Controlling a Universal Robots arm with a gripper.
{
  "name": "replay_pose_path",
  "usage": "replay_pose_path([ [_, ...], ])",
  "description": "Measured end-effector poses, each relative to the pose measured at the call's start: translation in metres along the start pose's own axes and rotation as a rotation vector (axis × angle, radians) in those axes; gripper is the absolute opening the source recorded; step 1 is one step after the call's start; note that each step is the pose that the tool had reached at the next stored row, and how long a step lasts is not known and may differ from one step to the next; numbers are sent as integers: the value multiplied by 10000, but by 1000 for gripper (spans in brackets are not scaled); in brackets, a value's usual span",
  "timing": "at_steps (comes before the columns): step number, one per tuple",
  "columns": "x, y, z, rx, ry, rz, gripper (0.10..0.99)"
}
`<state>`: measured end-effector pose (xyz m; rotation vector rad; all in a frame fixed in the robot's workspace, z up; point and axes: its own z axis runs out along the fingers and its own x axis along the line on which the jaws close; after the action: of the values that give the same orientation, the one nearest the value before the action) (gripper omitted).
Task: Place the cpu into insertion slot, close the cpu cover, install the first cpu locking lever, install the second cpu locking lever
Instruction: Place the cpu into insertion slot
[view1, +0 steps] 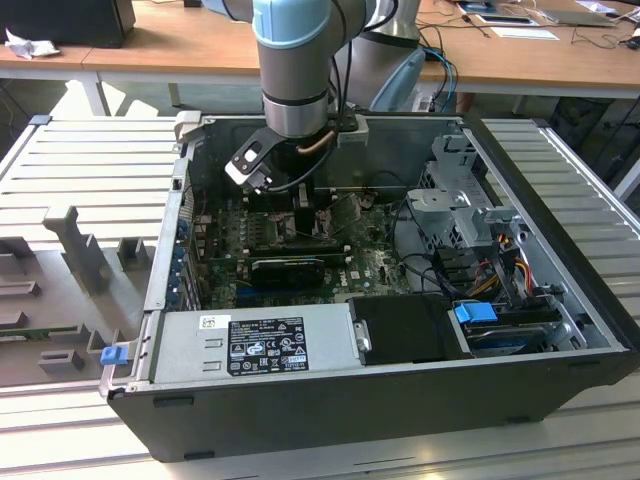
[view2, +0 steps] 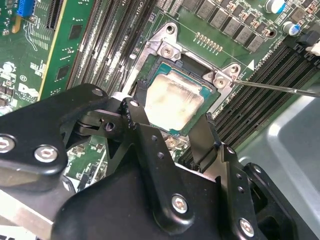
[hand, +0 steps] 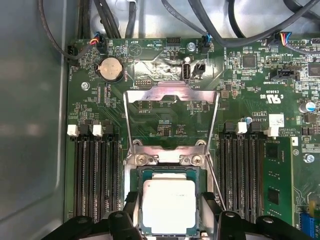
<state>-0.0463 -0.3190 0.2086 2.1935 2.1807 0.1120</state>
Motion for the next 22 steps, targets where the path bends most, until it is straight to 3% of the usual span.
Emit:
replay_pose_path([
  [4, 0, 3, -26, 3, 0, 3, 588],
  [6, 1, 3, -33, 3, 1, 5, 459],
  [7, 1, 4, -35, 3, 2, 6, 459],
  [8, 1, 4, -38, 4, 0, 8, 400],
  [9, 1, 4, -41, 3, 1, 9, 278],
  [12, 1, 4, -47, 4, -1, 13, 106],
  [22, 2, 8, -93, 3, -3, 43, 106],
])
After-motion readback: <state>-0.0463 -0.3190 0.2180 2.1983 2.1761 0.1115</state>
